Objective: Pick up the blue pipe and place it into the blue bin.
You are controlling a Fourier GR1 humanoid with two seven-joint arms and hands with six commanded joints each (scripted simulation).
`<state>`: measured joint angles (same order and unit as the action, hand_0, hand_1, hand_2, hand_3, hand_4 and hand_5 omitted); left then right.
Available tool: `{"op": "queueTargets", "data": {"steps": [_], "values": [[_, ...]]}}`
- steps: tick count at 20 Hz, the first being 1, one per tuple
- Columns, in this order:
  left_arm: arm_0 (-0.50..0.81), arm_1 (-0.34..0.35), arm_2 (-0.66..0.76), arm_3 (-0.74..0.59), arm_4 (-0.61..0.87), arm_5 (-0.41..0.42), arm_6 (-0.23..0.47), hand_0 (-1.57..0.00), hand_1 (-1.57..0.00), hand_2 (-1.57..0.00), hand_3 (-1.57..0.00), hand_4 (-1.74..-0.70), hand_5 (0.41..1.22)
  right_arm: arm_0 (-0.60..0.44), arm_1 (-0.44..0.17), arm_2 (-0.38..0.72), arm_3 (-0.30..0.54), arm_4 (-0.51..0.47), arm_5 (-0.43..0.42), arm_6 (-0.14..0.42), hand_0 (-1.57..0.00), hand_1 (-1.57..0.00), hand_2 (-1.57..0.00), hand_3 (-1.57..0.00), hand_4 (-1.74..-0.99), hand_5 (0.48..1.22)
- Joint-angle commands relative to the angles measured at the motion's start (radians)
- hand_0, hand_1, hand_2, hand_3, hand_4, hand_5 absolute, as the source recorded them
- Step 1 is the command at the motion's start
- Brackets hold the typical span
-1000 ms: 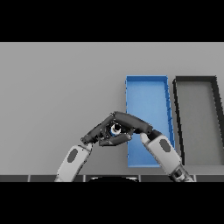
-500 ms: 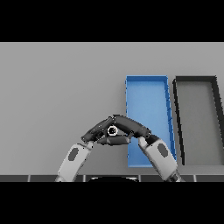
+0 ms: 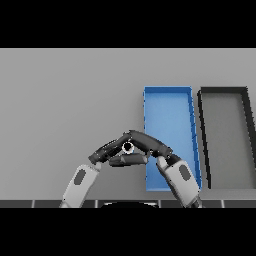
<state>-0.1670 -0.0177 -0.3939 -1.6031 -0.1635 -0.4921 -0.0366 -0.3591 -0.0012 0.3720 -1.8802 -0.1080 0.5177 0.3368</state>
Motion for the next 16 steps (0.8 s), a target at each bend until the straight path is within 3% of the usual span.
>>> {"op": "queueTargets", "data": {"steps": [1,3,5,9,11,13,16], "values": [[-0.004,-0.012,-0.004,0.005,-0.002,0.006,0.039,-0.25,-0.23,-0.22,-0.18,-1.06,0.912,-0.001,0.006,-0.004,-0.001,0.004,0.000,0.001,-1.57,-1.57,-1.57,-1.57,-1.499,1.217],[-0.001,-0.013,-0.003,0.000,0.002,0.008,0.083,-0.16,-0.15,-0.14,-0.11,-1.01,0.785,0.011,0.005,-0.015,-0.011,0.019,0.006,-0.026,-1.57,-1.57,-1.57,-1.57,-1.499,1.218],[-0.008,-0.011,0.004,0.007,0.000,0.012,0.082,-0.10,-0.09,-0.09,-0.07,-0.98,0.682,0.015,0.016,-0.008,-0.013,0.046,0.006,-0.039,-1.57,-1.57,-1.57,-1.57,-1.499,1.219],[0.007,-0.022,0.012,0.016,0.007,0.024,0.138,-0.04,-0.04,-0.04,-0.03,-0.97,0.557,0.016,0.042,-0.021,-0.006,0.045,0.013,-0.058,-1.57,-1.57,-1.57,-1.57,-1.498,1.220],[0.001,-0.031,0.016,0.028,0.004,0.037,0.162,-0.03,-0.02,-0.02,-0.02,-0.97,0.531,-0.010,0.062,-0.059,-0.007,0.021,0.000,-0.014,-1.57,-1.57,-1.57,-1.57,-1.497,1.221],[-0.020,-0.027,0.023,0.048,0.002,0.041,0.143,-0.02,-0.01,-0.01,-0.01,-0.97,0.512,-0.051,0.082,-0.096,-0.025,-0.047,0.004,0.056,-1.57,-1.57,-1.57,-1.57,-1.495,1.221],[-0.014,-0.036,0.012,0.056,-0.005,0.051,0.138,-0.01,-0.01,-0.01,-0.01,-0.97,0.489,-0.128,0.093,-0.175,-0.039,-0.186,-0.024,0.194,-1.57,-1.57,-1.57,-1.57,-1.494,1.221]]}}
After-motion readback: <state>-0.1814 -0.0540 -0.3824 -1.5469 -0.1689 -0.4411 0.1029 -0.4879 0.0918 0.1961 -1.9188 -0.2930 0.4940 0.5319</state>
